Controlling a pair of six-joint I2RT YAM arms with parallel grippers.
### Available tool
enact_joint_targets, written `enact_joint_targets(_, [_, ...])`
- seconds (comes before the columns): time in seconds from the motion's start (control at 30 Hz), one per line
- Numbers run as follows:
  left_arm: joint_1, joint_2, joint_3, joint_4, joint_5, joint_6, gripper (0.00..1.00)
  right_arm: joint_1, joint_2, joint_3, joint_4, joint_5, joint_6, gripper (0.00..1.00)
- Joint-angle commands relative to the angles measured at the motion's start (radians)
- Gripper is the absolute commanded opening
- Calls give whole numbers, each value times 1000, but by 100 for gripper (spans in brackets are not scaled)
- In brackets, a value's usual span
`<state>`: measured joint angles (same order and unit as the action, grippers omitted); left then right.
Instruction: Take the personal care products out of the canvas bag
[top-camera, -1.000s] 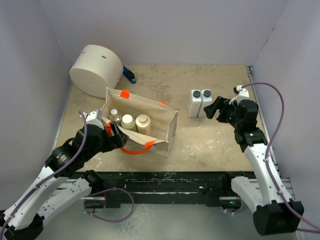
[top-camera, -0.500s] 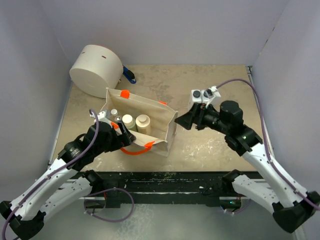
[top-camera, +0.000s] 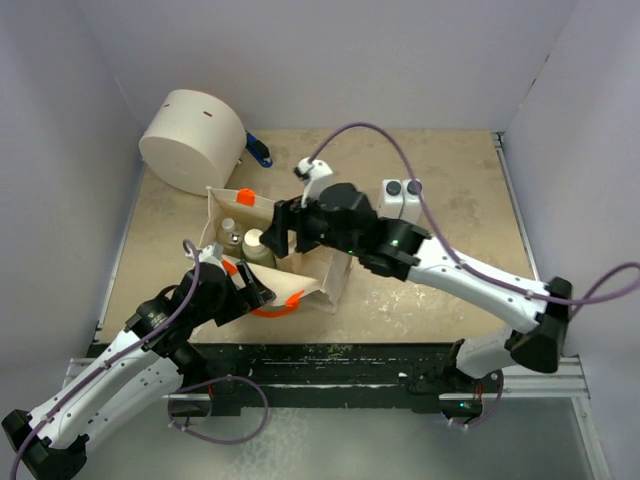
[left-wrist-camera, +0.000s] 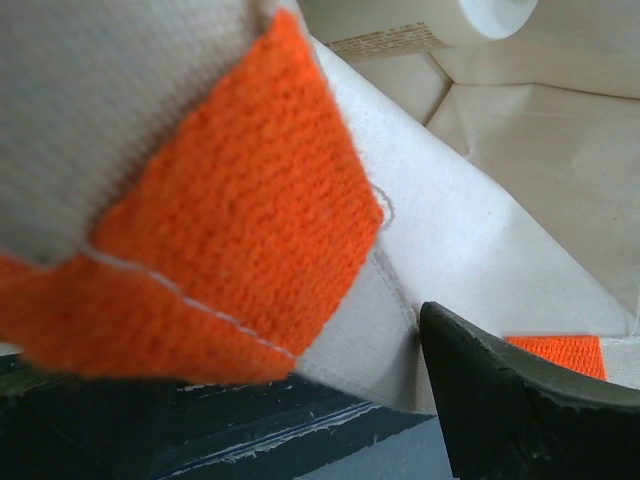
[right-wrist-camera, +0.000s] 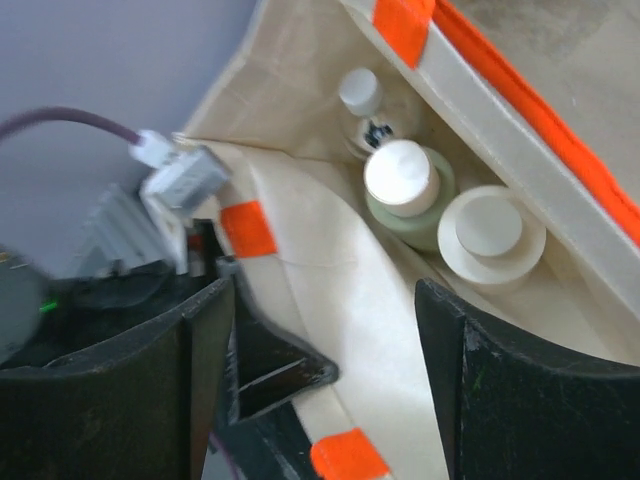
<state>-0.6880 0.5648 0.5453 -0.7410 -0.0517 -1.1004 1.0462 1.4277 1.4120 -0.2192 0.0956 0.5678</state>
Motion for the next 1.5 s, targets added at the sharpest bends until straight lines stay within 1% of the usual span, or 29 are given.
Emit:
enact_joint_targets(0.0, [-3, 1, -18, -9, 76, -24, 99, 58, 161, 90, -151, 251, -77, 73])
enact_joint_targets(0.1, [-3, 1, -10, -9, 71, -10, 99, 88, 249, 146, -231, 349, -82, 73])
enact_joint_targets(0.23, [-3, 7, -6, -5, 60, 4, 99, 94, 296, 153, -267, 413, -61, 75])
enact_joint_targets(0.3, [-3, 13, -5, -2, 60, 7, 99, 94, 296, 125, -256, 427, -45, 83])
enact_joint_targets(0.4, [-4, 18, -1, -1, 56, 13, 99, 91, 298, 76, -185, 390, -58, 95])
enact_joint_targets(0.43, [-4, 20, 0, -2, 54, 16, 99, 89, 305, 68, -170, 389, -65, 98])
enact_joint_targets(0.47, [-2, 20, 2, -4, 52, 18, 99, 88, 315, 68, -160, 388, -73, 100])
enact_joint_targets(0.77, [-3, 17, 23, -22, 28, 31, 99, 20, 409, 87, -81, 321, -92, 100])
enact_joint_targets(1.03, [-3, 19, 30, -23, 20, 37, 99, -48, 487, 126, -78, 303, -112, 100])
enact_joint_targets(1.17, [-4, 23, 38, -23, 14, 45, 99, -58, 504, 127, -43, 286, -142, 100])
enact_joint_targets(1.33, [-4, 27, 39, -21, 13, 49, 99, -60, 543, 160, -38, 268, -168, 100])
enact_joint_targets(1.4, [-4, 27, 40, -22, 13, 49, 99, -61, 552, 169, -37, 264, -175, 98])
enact_joint_targets(1.47, [-4, 27, 41, -23, 14, 49, 99, -60, 551, 177, -38, 259, -181, 90])
